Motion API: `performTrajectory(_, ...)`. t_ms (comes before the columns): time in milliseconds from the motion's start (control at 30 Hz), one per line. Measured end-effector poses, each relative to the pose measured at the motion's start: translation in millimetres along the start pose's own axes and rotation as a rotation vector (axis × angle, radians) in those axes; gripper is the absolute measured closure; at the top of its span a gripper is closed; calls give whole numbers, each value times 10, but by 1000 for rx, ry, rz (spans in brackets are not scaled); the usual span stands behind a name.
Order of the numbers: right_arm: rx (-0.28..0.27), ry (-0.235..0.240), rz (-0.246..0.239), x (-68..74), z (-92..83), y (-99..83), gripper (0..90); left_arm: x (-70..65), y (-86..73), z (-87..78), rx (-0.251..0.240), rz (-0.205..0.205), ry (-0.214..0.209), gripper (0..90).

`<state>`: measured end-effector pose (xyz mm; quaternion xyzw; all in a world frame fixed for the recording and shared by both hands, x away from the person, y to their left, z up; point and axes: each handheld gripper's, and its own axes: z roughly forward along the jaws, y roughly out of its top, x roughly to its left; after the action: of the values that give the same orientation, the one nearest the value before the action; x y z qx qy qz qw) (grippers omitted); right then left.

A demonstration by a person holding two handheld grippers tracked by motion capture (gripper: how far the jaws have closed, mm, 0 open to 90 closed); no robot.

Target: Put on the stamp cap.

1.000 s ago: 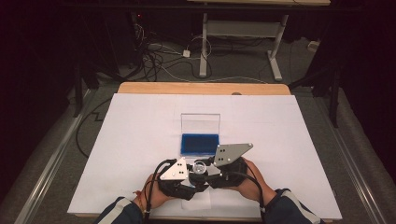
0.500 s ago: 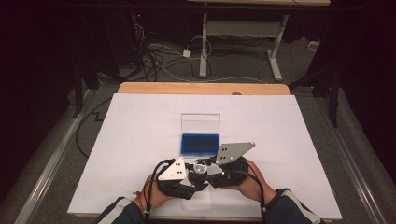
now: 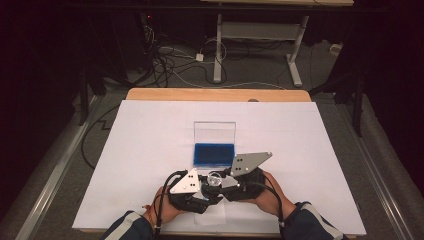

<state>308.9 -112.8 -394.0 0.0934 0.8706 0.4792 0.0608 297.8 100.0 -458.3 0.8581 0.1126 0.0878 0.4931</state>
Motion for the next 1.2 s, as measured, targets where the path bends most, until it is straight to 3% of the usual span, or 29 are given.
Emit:
performTrajectory(700,18,-9,-1,3,25,-9,573,0,-18,29,25,3,16,344)
performTrajectory(1200,16,-24,-4,-24,-14,-4,573,16,-45,50,65,2,76,203)
